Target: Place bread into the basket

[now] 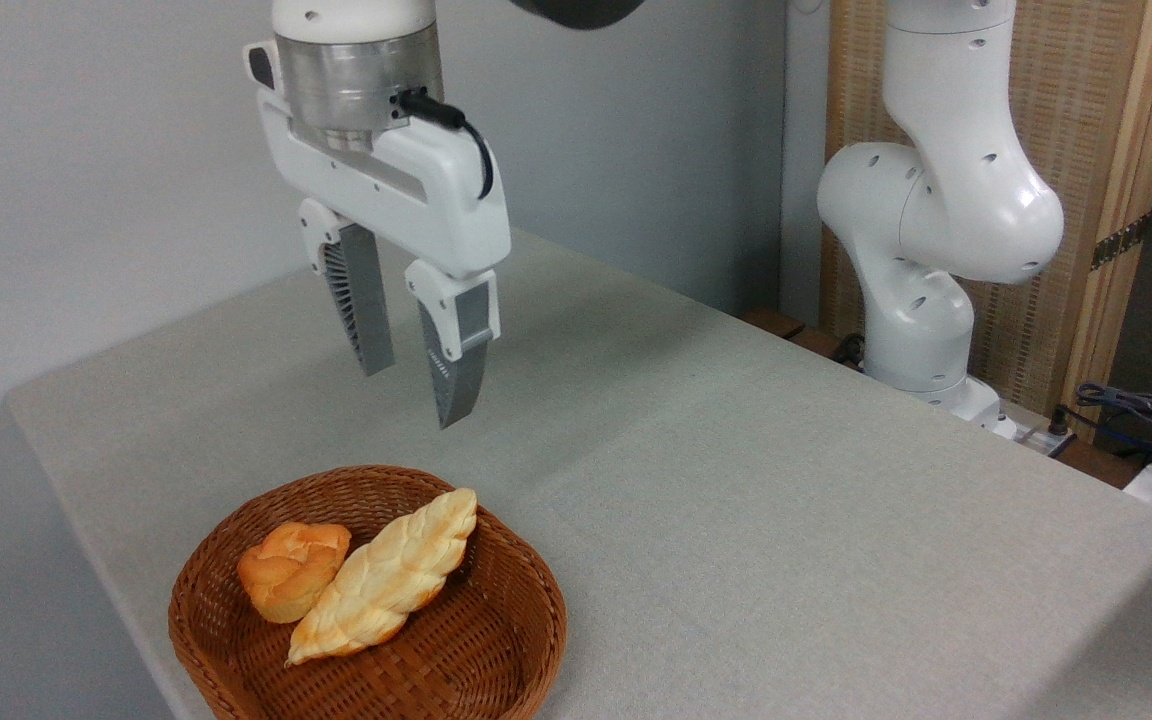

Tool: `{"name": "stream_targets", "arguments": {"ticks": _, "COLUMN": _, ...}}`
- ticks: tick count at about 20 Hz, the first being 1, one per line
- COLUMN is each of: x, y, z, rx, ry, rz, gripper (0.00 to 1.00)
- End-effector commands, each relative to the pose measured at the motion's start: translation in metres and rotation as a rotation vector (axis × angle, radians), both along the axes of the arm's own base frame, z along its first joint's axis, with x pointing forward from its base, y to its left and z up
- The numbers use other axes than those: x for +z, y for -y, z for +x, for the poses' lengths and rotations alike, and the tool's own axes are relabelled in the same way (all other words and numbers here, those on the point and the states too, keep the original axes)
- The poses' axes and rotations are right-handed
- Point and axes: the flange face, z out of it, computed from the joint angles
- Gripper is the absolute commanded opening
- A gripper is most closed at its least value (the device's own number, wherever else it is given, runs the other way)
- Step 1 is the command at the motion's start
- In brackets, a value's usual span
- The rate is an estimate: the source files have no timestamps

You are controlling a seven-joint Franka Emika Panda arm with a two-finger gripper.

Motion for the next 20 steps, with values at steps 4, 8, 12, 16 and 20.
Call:
{"name": "stream_targets", "arguments": {"ticks": 4, "x": 0.011, "y": -0.006, "z": -0.022, "rx": -0.063, "ry": -0.032, "rz": 0.025, "gripper": 1.0}}
{"name": "stream_targets", "arguments": {"ticks": 8, "x": 0.011, "y": -0.004, "z": -0.022, "rx": -0.061, "ry": -0.033, "rz": 0.029, "gripper": 1.0}}
{"name": "stream_targets", "arguments": {"ticks": 12, "x": 0.008, "y": -0.003, "z": -0.022, "rx": -0.063, "ry": -0.039, "rz": 0.029, "gripper": 1.0}}
{"name": "stream_targets", "arguments": {"ticks": 16, "x": 0.009, "y": -0.002, "z": -0.023, "rx": -0.064, "ry": -0.042, "rz": 0.085, "gripper": 1.0}}
{"name": "stream_targets", "arguments": {"ticks": 20, "x": 0.007, "y": 0.005, "z": -0.023, "rx": -0.066, "ry": -0.047, "rz": 0.101, "gripper": 1.0}}
